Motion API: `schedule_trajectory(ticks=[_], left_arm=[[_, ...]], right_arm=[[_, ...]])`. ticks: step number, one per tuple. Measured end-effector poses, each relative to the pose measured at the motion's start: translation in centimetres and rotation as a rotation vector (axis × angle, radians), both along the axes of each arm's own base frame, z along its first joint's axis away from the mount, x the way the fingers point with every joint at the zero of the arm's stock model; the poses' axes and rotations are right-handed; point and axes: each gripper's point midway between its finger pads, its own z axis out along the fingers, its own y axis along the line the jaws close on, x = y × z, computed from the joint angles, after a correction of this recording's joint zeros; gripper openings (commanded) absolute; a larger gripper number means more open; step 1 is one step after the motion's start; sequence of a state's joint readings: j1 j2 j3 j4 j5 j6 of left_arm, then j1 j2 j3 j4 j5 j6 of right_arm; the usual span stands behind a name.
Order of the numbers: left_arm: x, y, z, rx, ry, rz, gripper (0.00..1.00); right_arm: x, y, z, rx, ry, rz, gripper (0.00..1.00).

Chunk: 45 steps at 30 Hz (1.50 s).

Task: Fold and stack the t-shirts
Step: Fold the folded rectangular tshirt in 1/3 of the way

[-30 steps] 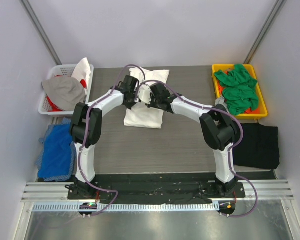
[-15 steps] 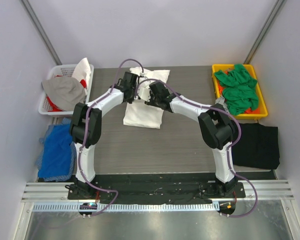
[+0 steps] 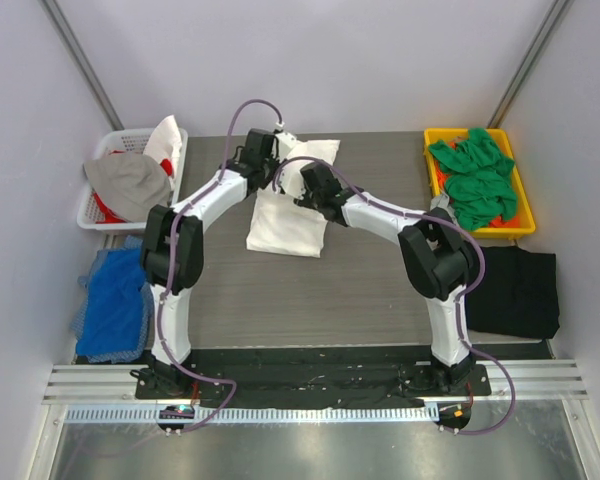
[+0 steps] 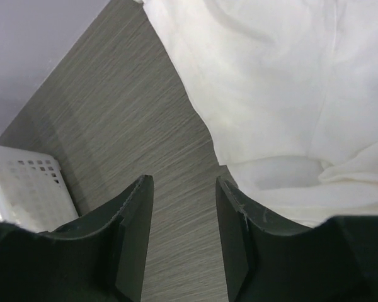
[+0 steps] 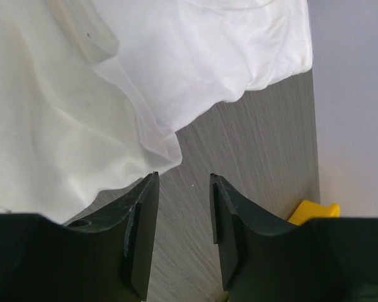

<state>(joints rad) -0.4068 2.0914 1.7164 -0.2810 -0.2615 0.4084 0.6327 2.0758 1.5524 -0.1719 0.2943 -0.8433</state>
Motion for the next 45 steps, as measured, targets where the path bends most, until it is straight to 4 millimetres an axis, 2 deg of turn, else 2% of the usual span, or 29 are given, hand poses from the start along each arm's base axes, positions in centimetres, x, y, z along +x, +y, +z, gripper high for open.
schedule_trajectory(ticks=[3,7,9,13,17,23,29,34,39,45], left_arm=[[-1.1,-0.1,-0.8,-0.015,0.037,-0.008,0.53],[-4.6,0.1,-2.3,-0.043,0.131,-0.042,0.54],[-5.9,0.1,-2.4,-0.062,0.162,-0.056,0.54],[-7.0,-0.4,-2.0,-0.099,0.182,-0.082,0.54],[-7.2,-1.0,-2.3,-0.127,0.203,-0.098,0.53],[-5.2,-2.3,-3.5,-0.143,0.214,-0.104,0.51],[-3.8,-2.6,-6.3,-0.125,0.234,-0.092,0.5],[-3.1,-2.3,-8.2,-0.105,0.24,-0.075,0.5],[-2.2,-2.0,-8.8,-0.094,0.222,-0.055,0.5],[-1.0,-1.7,-8.2,-0.085,0.173,-0.028,0.5]], right_arm=[[-1.0,-0.6,-0.1,0.017,0.015,-0.02,0.54],[-2.8,-1.6,0.9,0.063,0.031,-0.043,0.56],[-3.6,-1.9,1.8,0.093,0.029,-0.049,0.56],[-4.3,-2.0,3.2,0.143,0.018,-0.06,0.56],[-4.4,-1.9,2.9,0.154,0.029,-0.066,0.56],[-4.2,-1.4,1.7,0.162,0.045,-0.061,0.55],[-3.6,-0.7,-1.2,0.142,0.084,-0.054,0.55],[-2.7,0.1,-2.4,0.142,0.091,-0.05,0.55],[-1.8,0.7,-2.8,0.145,0.084,-0.047,0.55],[-0.9,0.9,-3.5,0.14,0.082,-0.045,0.55]])
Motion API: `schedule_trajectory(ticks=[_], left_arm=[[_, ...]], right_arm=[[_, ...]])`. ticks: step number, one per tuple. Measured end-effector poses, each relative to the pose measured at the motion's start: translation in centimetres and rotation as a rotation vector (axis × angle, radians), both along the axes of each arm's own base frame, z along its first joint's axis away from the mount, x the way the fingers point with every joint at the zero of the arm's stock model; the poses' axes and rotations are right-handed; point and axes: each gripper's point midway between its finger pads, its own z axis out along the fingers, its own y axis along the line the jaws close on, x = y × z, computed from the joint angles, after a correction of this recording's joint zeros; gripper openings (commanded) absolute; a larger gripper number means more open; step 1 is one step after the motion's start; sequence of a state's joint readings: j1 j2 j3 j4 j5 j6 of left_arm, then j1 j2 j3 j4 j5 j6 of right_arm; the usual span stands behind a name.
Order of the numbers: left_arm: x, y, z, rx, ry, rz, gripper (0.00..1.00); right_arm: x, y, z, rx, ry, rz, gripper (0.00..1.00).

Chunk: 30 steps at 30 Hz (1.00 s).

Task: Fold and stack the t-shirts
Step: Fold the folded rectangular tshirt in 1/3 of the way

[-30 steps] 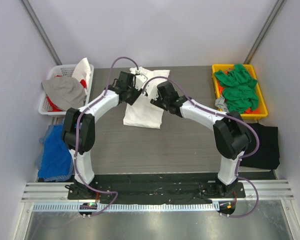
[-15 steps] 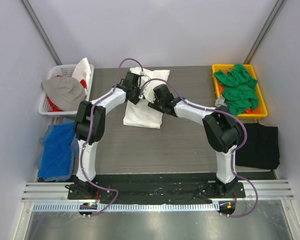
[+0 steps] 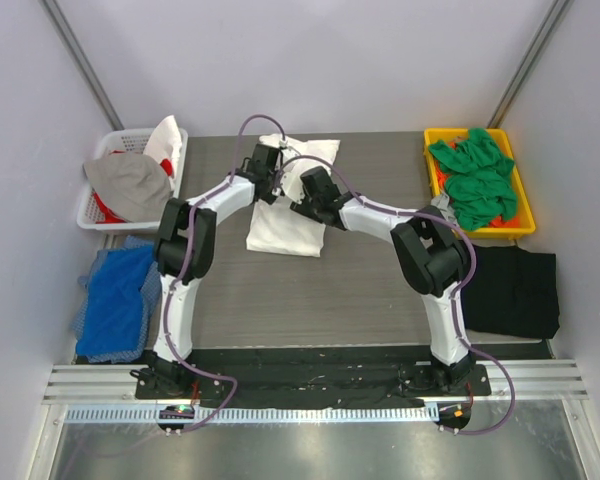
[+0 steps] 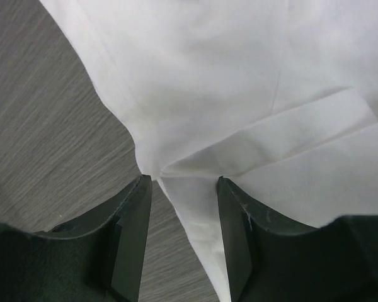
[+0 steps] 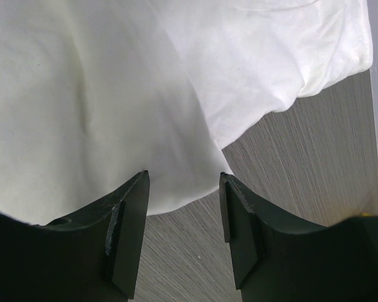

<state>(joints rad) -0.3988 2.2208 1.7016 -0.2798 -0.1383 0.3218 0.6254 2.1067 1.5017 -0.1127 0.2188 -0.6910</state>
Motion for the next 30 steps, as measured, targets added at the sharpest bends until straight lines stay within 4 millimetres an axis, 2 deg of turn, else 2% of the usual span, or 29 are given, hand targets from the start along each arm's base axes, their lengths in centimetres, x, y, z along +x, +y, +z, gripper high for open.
schedule_trajectory(ticks=[8,11,15,20,23,26,30], left_arm=[[2.9,0.0,0.7,0.028,-0.079,0.018,0.5],[4.0,0.0,0.4,0.048,-0.099,0.022,0.49],[5.1,0.2,-0.2,0.073,-0.119,0.04,0.48],[5.2,0.6,0.1,0.085,-0.136,0.06,0.51],[4.4,1.1,0.6,0.095,-0.134,0.065,0.55],[3.4,1.6,2.4,0.098,-0.135,0.068,0.57],[1.3,2.4,6.4,0.084,-0.158,0.066,0.57]], right_arm=[[0.6,-0.6,-1.6,-0.03,0.012,-0.003,0.55],[0.7,-0.8,-2.2,-0.04,0.017,-0.008,0.54],[1.0,-1.0,-2.0,-0.041,0.004,-0.018,0.55],[1.0,-1.2,-1.9,-0.041,0.001,-0.028,0.56],[0.9,-1.3,-1.7,-0.035,0.004,-0.04,0.56],[0.4,-1.6,-1.0,-0.025,0.011,-0.054,0.56],[-1.0,-2.2,1.6,-0.003,0.004,-0.069,0.57]])
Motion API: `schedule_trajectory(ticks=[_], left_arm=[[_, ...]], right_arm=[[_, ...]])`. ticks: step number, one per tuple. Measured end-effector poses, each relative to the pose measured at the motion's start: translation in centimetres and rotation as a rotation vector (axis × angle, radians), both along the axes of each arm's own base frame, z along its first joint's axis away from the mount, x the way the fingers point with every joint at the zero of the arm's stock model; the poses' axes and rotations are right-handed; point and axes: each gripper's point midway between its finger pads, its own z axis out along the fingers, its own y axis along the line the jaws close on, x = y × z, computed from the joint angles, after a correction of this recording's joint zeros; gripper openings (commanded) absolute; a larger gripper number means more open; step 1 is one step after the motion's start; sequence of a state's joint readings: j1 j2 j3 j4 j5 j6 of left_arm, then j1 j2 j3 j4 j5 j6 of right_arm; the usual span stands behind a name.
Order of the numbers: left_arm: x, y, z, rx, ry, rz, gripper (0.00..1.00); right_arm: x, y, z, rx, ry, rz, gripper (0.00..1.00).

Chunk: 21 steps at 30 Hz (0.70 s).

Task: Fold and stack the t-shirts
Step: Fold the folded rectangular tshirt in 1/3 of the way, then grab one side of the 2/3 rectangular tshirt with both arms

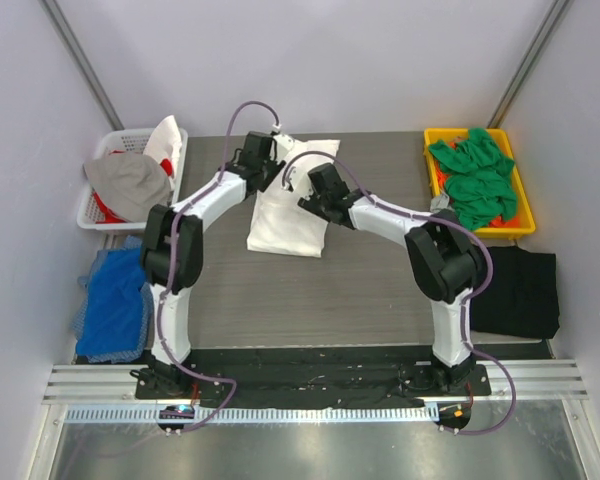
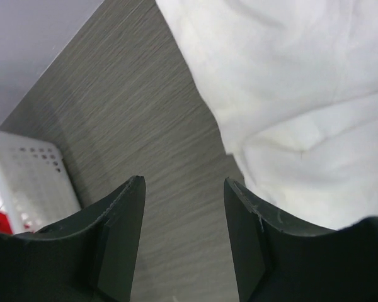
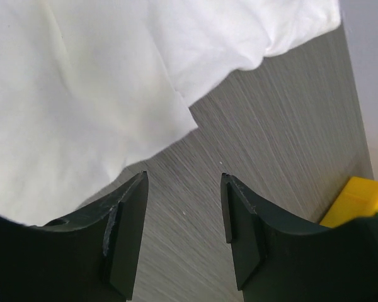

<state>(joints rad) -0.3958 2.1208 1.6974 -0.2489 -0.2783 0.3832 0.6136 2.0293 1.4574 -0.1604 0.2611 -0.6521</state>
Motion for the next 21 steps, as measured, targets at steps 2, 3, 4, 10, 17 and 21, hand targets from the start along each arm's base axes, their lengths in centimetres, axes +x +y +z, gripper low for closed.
schedule_trajectory(ticks=[2,3,4,10,17,21], left_arm=[[-1.7,0.5,2.0,-0.005,-0.002,-0.011,0.57],[-2.5,0.7,2.7,-0.006,0.001,-0.023,0.57],[-3.4,0.8,3.4,-0.008,0.009,-0.038,0.58],[-9.4,1.4,1.6,0.0,0.192,-0.134,0.58],[-17.6,2.5,-5.0,0.002,0.493,-0.204,0.58],[-19.1,2.3,-5.9,-0.018,0.549,-0.224,0.58]], right_arm=[[-0.8,-0.3,1.8,0.017,-0.013,-0.005,0.57],[-1.2,-0.4,2.4,0.024,-0.016,-0.007,0.57],[-1.9,-0.3,3.4,0.035,-0.02,-0.006,0.57],[-6.7,1.1,5.1,0.057,0.008,0.043,0.57],[-13.2,2.8,1.5,-0.002,0.11,0.136,0.57],[-14.7,2.3,-0.2,-0.038,0.153,0.145,0.57]])
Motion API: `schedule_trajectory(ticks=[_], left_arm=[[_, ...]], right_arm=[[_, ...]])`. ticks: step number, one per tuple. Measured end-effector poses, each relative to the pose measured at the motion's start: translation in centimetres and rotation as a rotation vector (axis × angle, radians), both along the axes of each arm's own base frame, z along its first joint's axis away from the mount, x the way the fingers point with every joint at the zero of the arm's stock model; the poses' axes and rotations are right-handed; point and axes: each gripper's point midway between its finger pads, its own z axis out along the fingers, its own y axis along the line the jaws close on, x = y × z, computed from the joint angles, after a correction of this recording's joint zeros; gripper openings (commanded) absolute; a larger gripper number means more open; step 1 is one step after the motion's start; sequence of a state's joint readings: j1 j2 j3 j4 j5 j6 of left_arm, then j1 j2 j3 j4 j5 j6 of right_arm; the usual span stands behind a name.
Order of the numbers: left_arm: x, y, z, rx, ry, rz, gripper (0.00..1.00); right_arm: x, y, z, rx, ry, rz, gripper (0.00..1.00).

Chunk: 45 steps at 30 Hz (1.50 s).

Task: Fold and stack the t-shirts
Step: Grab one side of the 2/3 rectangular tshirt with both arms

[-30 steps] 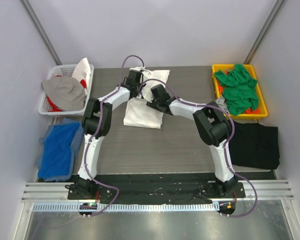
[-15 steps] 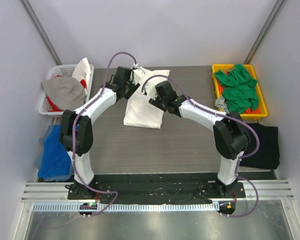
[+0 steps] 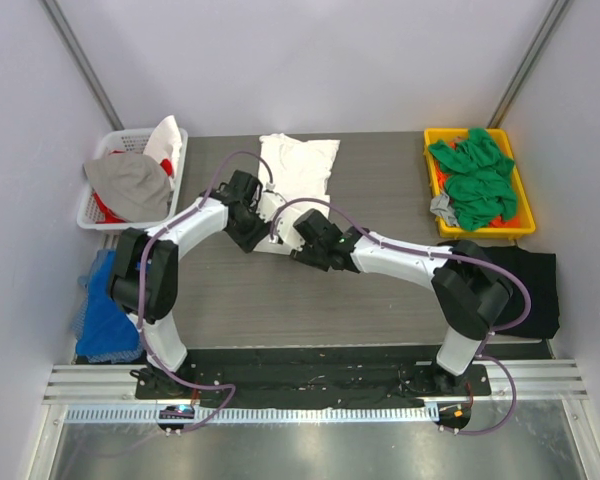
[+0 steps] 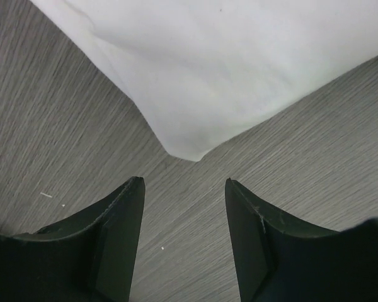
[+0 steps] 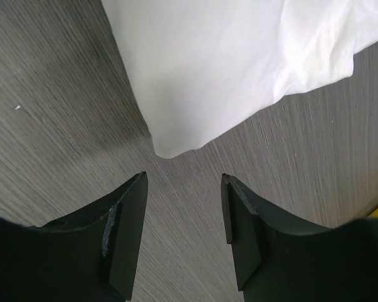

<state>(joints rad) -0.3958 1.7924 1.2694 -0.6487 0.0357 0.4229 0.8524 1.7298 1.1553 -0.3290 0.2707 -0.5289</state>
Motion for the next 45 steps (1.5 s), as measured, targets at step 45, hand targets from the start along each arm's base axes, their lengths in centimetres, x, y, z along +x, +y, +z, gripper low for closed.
schedule_trajectory(ticks=[45], left_arm=[[1.6,-1.6,-3.5,-0.046,0.044,-0.023,0.51]], right_arm=[[1.2,1.2,-4.4,-0.057,0.044,0.015,0.54]])
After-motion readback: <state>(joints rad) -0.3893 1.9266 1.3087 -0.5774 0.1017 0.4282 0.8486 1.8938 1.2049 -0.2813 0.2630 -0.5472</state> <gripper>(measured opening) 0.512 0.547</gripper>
